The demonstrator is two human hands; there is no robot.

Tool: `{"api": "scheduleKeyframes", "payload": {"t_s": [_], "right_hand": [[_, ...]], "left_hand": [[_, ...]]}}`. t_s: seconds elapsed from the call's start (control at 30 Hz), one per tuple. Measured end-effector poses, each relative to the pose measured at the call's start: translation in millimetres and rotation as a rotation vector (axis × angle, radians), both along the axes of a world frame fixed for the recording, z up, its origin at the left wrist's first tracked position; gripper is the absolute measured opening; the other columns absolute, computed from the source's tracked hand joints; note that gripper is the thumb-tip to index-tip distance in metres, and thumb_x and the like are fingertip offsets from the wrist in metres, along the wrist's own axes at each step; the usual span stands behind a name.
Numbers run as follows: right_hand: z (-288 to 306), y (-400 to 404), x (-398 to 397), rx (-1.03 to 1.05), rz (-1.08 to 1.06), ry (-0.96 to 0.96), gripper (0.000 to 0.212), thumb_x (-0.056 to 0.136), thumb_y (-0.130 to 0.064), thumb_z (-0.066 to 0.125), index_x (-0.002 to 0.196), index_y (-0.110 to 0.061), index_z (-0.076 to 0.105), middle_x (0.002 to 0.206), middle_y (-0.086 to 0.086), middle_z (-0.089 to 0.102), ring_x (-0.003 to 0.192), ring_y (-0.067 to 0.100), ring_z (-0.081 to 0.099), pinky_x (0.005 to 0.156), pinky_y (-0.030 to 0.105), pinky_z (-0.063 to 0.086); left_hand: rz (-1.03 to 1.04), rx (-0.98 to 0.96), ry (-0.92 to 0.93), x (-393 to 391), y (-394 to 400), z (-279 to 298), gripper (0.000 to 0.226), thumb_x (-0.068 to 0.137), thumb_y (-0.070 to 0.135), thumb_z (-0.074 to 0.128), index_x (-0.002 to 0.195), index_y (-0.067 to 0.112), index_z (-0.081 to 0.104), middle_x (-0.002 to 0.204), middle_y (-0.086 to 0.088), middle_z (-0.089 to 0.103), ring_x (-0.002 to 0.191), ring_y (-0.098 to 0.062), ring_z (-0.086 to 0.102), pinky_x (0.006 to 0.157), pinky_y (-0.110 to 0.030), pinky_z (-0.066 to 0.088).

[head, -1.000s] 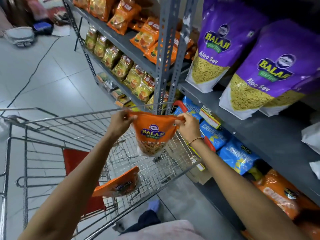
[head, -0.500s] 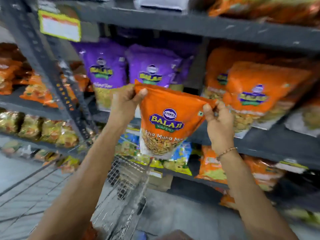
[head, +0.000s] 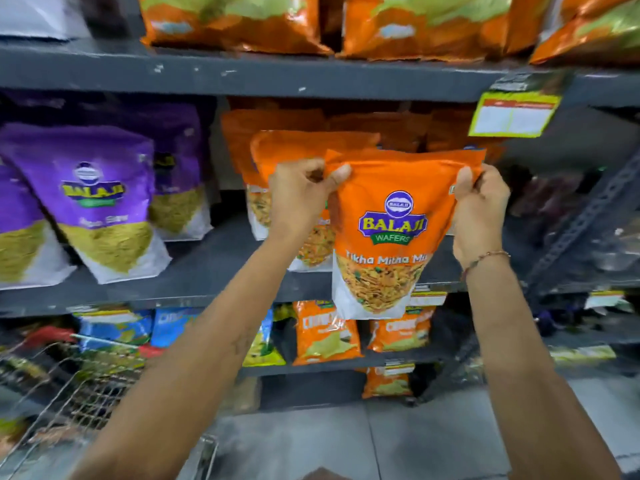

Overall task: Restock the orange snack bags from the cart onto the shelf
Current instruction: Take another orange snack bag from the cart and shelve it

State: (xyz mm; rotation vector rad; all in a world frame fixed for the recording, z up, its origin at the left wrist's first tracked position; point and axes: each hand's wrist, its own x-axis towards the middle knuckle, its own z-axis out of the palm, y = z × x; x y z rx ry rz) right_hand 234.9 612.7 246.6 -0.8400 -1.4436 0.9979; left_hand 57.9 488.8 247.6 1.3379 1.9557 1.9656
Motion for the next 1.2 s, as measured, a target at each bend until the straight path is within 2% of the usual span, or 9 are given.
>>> {"api": "scheduleKeyframes", "payload": {"t_s": [0.07,0.17,0.3,0.47,0.7,0.83,0.97,1.03,1.2], "right_hand": [[2,29,11,0.004,-0.001,0.013,0.021,0.095,-0.022,0.043,0.075,-0.027,0.048,0.075,-0.006,0.054,0.068,0.006,0.049,0.067,0.030,0.045],[1,65,21,0.006,0.012,0.030,0.020,0.094,-0.024,0.045,0.074,-0.027,0.048,0.076,-0.004,0.054,0.072,0.009,0.050,0.070,0.034,0.045],[-3,105,24,-0.013,0.031,0.052,0.018,0.092,-0.023,0.046,0.075,-0.028,0.049,0.076,-0.004,0.054,0.075,0.011,0.050,0.073,0.036,0.045],[-7,135,17,-0.043,0.069,0.055,0.023,0.095,-0.017,0.046,0.074,-0.024,0.047,0.075,-0.008,0.055,0.062,-0.005,0.053,0.060,0.014,0.046],[-22,161,10,-0.076,0.101,0.071,0.009,0.095,-0.015,0.045,0.098,-0.011,0.052,0.091,-0.002,0.060,0.073,-0.006,0.058,0.059,0.006,0.046],[-26,159,7,-0.054,0.042,0.067,0.027,0.093,-0.019,0.049,0.114,-0.002,0.050,0.108,0.006,0.057,0.091,0.007,0.056,0.070,0.011,0.048],[-42,123,5,0.039,-0.158,0.164,0.020,0.090,-0.020,0.054,0.106,-0.010,0.047,0.109,0.013,0.054,0.089,0.005,0.054,0.074,0.011,0.045],[-60,82,1,0.076,-0.095,0.185,0.005,0.092,-0.017,0.051,0.096,-0.017,0.048,0.098,0.006,0.057,0.083,-0.002,0.053,0.072,0.009,0.043],[-113,-30,-47,0.053,0.486,-0.100,0.002,0.090,-0.015,0.055,0.089,-0.014,0.057,0.081,-0.009,0.058,0.072,-0.002,0.053,0.067,0.011,0.041]], "left_hand": [[0.007,0.022,0.013,17,23,4,0.051,0.077,0.035,0.070,0.054,-0.003,0.045,0.054,-0.005,0.034,0.054,-0.008,0.034,0.053,-0.031,0.029],[0.033,0.042,-0.009,39,52,8,0.027,0.077,0.023,0.072,0.062,0.003,0.064,0.064,0.001,0.068,0.044,0.011,0.043,0.051,-0.008,0.032],[0.106,0.007,-0.013,45,88,5,0.020,0.074,0.027,0.073,0.060,0.016,0.065,0.055,0.005,0.064,0.050,0.007,0.045,0.052,-0.018,0.042],[0.218,-0.059,0.013,44,123,-3,0.042,0.072,0.034,0.074,0.053,0.001,0.055,0.050,0.002,0.045,0.051,-0.008,0.032,0.049,-0.035,0.031],[0.251,-0.072,0.028,53,135,-8,0.049,0.077,0.026,0.072,0.042,0.023,0.037,0.045,0.016,0.043,0.039,0.004,0.044,0.043,-0.006,0.026],[0.229,-0.130,0.036,53,135,-16,0.030,0.085,0.034,0.062,0.062,0.017,0.055,0.071,-0.003,0.067,0.057,-0.009,0.057,0.056,-0.015,0.043],[0.188,-0.191,0.060,62,109,-35,0.023,0.092,0.027,0.053,0.103,0.013,0.068,0.100,0.009,0.067,0.085,0.000,0.061,0.066,0.006,0.040],[0.214,-0.187,0.056,61,88,-46,0.028,0.091,0.030,0.054,0.111,0.015,0.066,0.105,0.011,0.066,0.093,0.000,0.063,0.071,0.001,0.044],[0.319,-0.211,-0.158,14,-8,-83,0.028,0.080,0.056,0.056,0.082,0.031,0.069,0.079,-0.006,0.076,0.079,-0.024,0.072,0.080,-0.042,0.057]]}}
